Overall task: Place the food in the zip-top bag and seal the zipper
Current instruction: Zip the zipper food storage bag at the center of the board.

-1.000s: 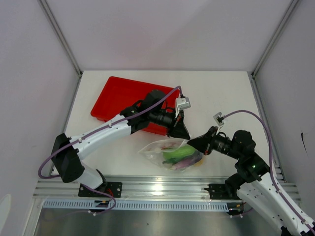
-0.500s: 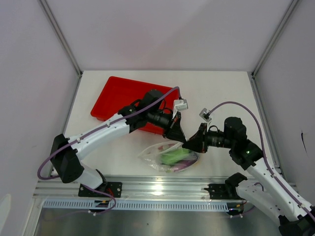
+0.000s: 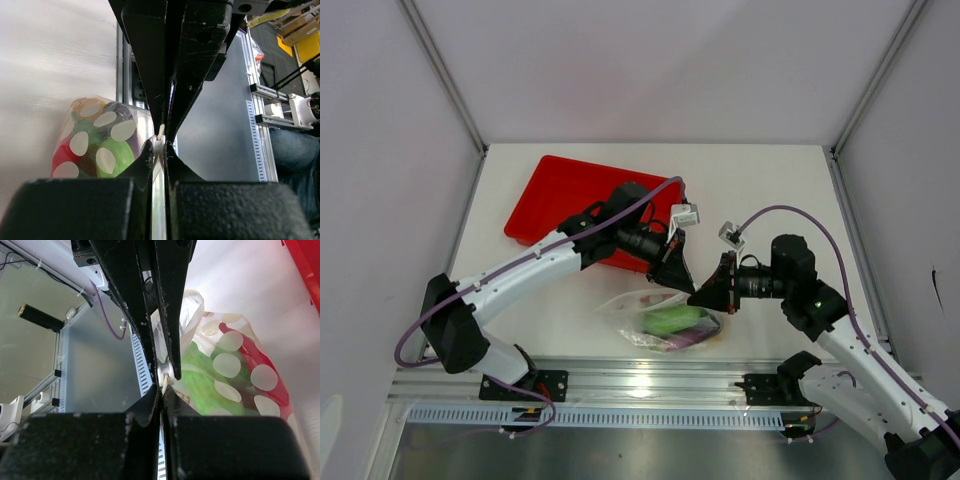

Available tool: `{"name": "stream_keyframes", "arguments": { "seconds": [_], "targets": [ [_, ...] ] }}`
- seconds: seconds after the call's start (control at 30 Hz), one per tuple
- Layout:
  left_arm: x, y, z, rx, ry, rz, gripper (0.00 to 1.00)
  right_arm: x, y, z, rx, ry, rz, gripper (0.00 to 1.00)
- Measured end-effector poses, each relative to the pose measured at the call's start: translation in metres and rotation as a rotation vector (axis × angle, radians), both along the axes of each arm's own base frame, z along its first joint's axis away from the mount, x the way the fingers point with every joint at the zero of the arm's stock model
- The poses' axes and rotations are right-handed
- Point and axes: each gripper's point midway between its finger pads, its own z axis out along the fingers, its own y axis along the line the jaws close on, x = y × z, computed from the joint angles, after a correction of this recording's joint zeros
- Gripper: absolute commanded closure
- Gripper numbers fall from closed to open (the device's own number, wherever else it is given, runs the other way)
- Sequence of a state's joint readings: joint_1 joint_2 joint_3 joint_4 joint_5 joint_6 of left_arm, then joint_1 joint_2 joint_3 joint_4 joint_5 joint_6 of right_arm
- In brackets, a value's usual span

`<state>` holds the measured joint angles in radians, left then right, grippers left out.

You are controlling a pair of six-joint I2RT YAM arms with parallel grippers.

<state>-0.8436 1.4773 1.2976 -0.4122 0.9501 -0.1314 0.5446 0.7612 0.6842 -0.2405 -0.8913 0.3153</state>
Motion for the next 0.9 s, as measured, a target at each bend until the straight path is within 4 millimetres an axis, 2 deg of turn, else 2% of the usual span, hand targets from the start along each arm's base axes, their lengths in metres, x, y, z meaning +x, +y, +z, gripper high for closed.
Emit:
{"name": "stream_keyframes", "arguments": {
  "seconds": [0.3, 0.6, 0.9],
  "targets": [
    [0.002, 0.002, 0.0, -0.001, 0.004, 0.004, 0.99, 0.002, -0.001, 0.001, 0.012, -0.013, -0.023, 1.0],
    [0.008, 0.004, -0.004, 0.005, -0.007, 0.023, 0.99, 0.017, -0.015, 0.004, 0.035, -0.047, -0.225, 1.0],
    [0.003, 0.028, -0.025, 0.061, -0.013, 0.084, 1.0, 0.045, -0.038, 0.005, 0.042, -0.007, -0.429, 1.0]
  ]
}}
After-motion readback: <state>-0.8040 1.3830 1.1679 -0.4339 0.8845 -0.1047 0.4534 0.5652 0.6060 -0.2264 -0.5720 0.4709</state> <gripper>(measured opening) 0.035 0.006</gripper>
